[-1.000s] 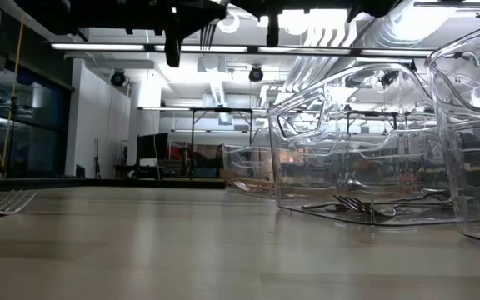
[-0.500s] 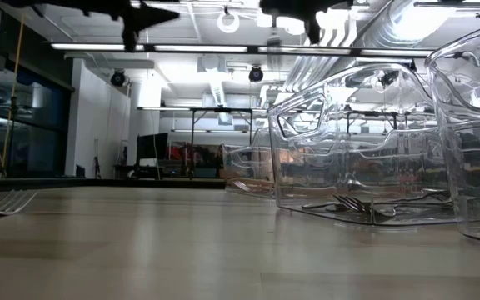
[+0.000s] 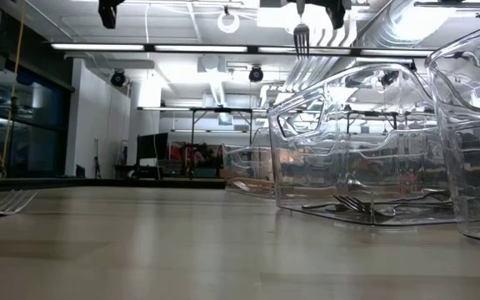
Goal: Sort silverware by color (type)
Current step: Put the white fork into the bottom transparent bin
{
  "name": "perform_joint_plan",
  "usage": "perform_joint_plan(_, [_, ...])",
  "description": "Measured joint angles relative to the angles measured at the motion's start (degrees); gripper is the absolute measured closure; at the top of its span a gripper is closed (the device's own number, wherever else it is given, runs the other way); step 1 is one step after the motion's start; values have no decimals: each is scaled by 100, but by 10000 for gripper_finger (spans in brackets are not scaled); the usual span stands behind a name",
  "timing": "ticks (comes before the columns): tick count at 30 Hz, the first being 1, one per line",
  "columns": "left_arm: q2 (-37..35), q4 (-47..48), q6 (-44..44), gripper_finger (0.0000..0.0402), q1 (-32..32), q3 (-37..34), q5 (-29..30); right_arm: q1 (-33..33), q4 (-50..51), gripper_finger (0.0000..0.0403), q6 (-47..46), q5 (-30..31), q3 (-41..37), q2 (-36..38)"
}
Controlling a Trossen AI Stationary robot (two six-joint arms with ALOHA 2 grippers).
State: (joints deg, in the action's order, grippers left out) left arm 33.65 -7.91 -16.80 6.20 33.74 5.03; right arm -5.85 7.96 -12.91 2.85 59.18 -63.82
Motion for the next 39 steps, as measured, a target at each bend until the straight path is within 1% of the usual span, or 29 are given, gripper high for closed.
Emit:
perform_joint_plan(3, [85,48,-2,279,0,0,1,2,-4,389,-16,-2,0,-19])
perform_joint_plan(5, [131,73,-2,279,0,0,5,57,-123,389,-209,-51,0,-19])
perform_joint_plan(7, [167,60,-4,279,2,0,13,168,-280,389,-449,-292,0,-19])
perform_joint_plan(10, [216,81,-65,279,2,0,14,543,-449,389,-947,-807,0,-19])
perform_joint_plan(13, [243,60,-107,279,2,0,14,1172,-342,389,-1425,-892,0,-17])
perform_joint_plan(14, [245,71,-105,279,2,0,14,1414,-205,389,-1584,-880,23,-17])
perform_joint_plan(16, [245,67,-105,279,2,0,18,1911,430,389,-1903,-691,224,-27])
perform_joint_plan(20, [245,68,-105,279,2,0,23,2741,2265,389,-2636,-157,858,-157])
perform_joint_plan(22, [243,63,-105,279,4,0,27,3061,2939,389,-2918,-93,1081,-288])
perform_joint_plan(24, [245,68,-105,279,4,0,29,3341,3370,389,-3013,-169,1139,-446])
perform_joint_plan(28, [245,67,-102,279,4,0,36,3763,3647,389,-3064,-819,979,-793])
perform_joint_plan(30, [245,68,-101,279,4,0,34,3926,3742,389,-3068,-1025,911,-1019])
perform_joint_plan(37, [245,83,-98,279,4,0,33,4124,4084,385,-2679,-1067,894,-1994])
perform_joint_plan(39, [245,81,-98,279,4,0,33,4141,4048,384,-2571,-1281,894,-2300])
